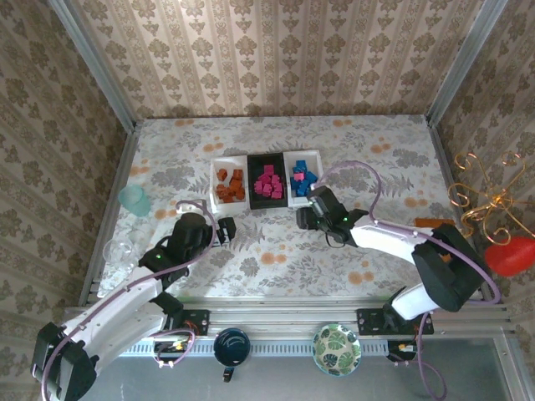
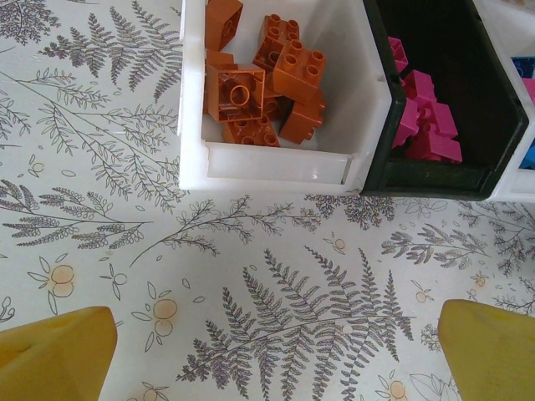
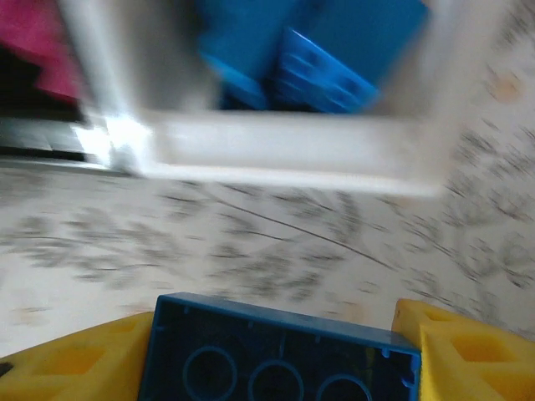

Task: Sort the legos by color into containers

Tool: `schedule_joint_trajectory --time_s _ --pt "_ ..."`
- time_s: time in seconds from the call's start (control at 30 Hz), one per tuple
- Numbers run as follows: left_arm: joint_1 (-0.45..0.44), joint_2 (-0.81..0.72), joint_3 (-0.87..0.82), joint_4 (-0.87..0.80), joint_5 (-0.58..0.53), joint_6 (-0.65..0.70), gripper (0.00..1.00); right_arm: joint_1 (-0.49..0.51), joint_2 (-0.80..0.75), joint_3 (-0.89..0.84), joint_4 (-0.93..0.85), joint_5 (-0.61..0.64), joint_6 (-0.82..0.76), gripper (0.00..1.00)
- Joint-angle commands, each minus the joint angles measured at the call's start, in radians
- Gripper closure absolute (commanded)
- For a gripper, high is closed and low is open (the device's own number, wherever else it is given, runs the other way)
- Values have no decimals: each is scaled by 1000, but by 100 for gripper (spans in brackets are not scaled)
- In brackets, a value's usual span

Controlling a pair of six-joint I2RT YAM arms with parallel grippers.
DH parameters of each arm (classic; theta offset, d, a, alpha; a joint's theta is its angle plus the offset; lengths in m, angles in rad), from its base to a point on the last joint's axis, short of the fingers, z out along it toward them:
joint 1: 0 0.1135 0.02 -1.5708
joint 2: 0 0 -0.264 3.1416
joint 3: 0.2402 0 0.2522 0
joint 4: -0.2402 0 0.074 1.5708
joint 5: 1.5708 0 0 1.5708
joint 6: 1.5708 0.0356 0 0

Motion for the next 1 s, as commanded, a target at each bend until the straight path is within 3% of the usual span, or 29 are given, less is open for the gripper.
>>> schedule_joint_trajectory --time_s 0.0,0.17,0.33,0.47,0.8,0.9,0.97 --pt "9 -14 27 -30 -2 4 0 48 -10 140 -31 -51 -72 41" --pt "11 -11 27 -36 3 3 0 31 101 289 -46 -62 -87 41" --pt "14 -2 33 -30 16 13 0 -70 114 275 -19 -30 -47 42" --pt "14 23 46 -16 28 24 0 -145 204 328 3 -81 -46 41" --pt "16 35 59 -23 49 26 0 -215 495 681 -131 -65 -76 40" --pt "16 38 63 -29 56 32 0 -217 528 742 -183 -48 -82 16" --pt "17 40 66 -32 57 35 0 -216 500 720 -172 -37 -82 11"
